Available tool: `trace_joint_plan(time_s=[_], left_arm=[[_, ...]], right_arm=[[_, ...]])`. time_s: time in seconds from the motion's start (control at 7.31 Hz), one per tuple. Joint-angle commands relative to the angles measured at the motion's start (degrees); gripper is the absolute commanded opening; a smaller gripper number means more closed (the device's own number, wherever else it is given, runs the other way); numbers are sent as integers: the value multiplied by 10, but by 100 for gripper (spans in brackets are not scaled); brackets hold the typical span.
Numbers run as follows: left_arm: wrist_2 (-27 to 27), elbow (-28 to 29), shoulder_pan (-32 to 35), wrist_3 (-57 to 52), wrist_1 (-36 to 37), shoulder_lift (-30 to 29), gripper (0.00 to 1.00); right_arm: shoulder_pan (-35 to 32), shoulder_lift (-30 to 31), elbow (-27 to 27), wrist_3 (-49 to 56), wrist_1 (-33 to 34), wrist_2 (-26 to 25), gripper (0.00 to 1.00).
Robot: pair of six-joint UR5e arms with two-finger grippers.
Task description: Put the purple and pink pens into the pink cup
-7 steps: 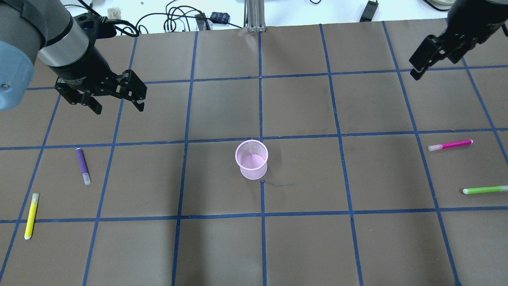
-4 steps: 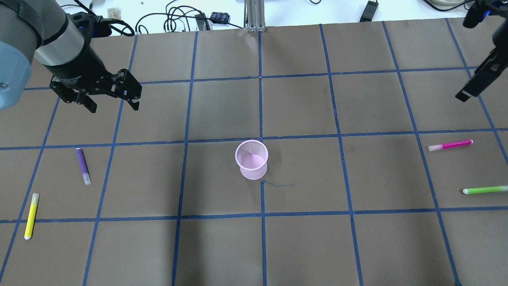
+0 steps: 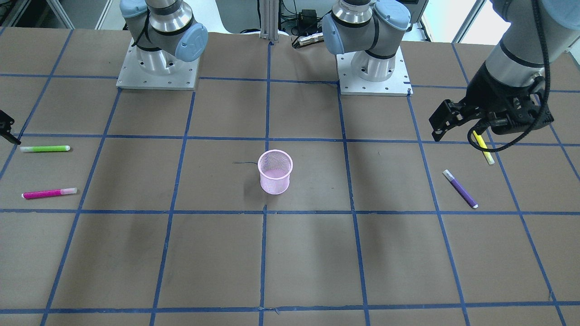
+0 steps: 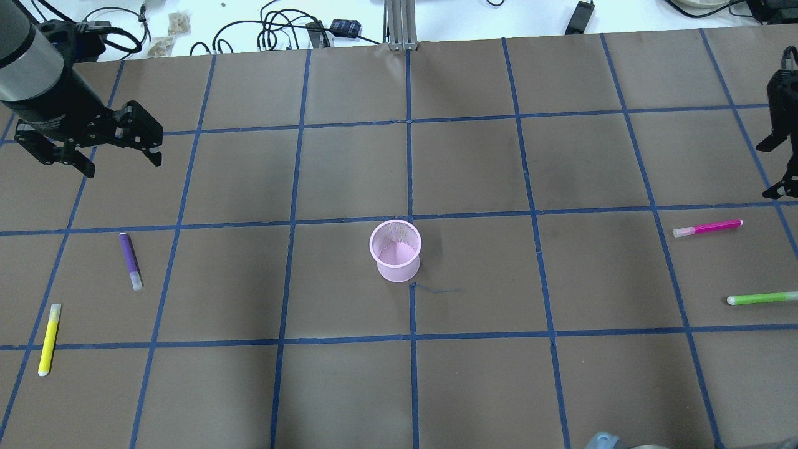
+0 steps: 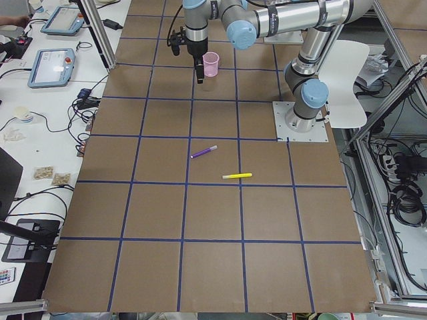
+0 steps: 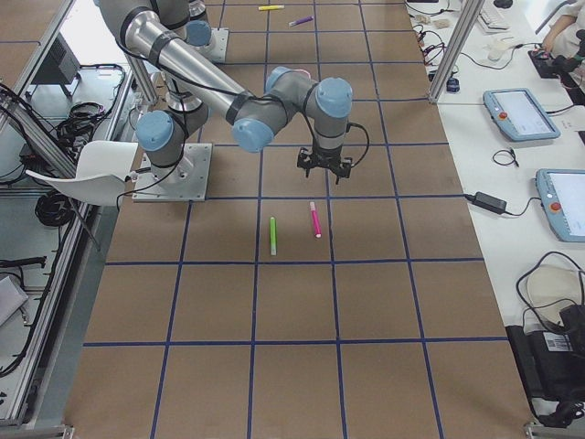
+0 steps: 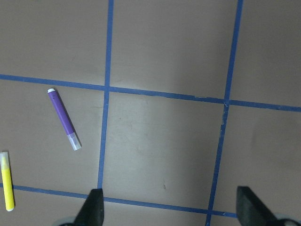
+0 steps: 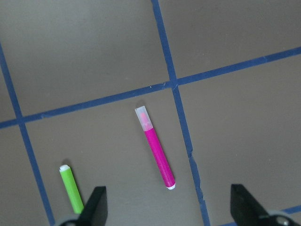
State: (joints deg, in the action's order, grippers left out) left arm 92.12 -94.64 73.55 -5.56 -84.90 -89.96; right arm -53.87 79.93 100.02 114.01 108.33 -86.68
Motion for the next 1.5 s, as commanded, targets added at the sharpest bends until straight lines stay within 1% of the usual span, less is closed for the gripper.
trace_joint_plan(time_s=[0.0, 0.27, 0.41, 0.55, 0.68, 0.96, 1.23, 1.37], left_arm=[[1, -6, -64, 10, 19, -20, 100], [2, -9, -123, 9, 23, -38, 100], [3, -16, -141, 6, 24, -57, 100], [2, -26, -159, 11, 45, -74, 100], [1, -38, -170, 11, 85, -89, 100], [2, -58, -176, 12, 138, -137, 100], [1, -63, -176, 11, 203, -185, 100], [1, -70, -176, 10, 208, -201, 100]], right_arm=[[55, -83, -6, 117, 11, 62, 93], [55, -149, -49, 217, 3, 64, 91], [59, -170, -53, 258, 1, 104, 91], [59, -172, -45, 290, 0, 110, 92], [59, -176, -34, 364, 1, 111, 91], [59, -180, -23, 403, 14, 108, 89], [59, -184, -21, 421, 36, 102, 88], [61, -189, -21, 420, 36, 101, 86]])
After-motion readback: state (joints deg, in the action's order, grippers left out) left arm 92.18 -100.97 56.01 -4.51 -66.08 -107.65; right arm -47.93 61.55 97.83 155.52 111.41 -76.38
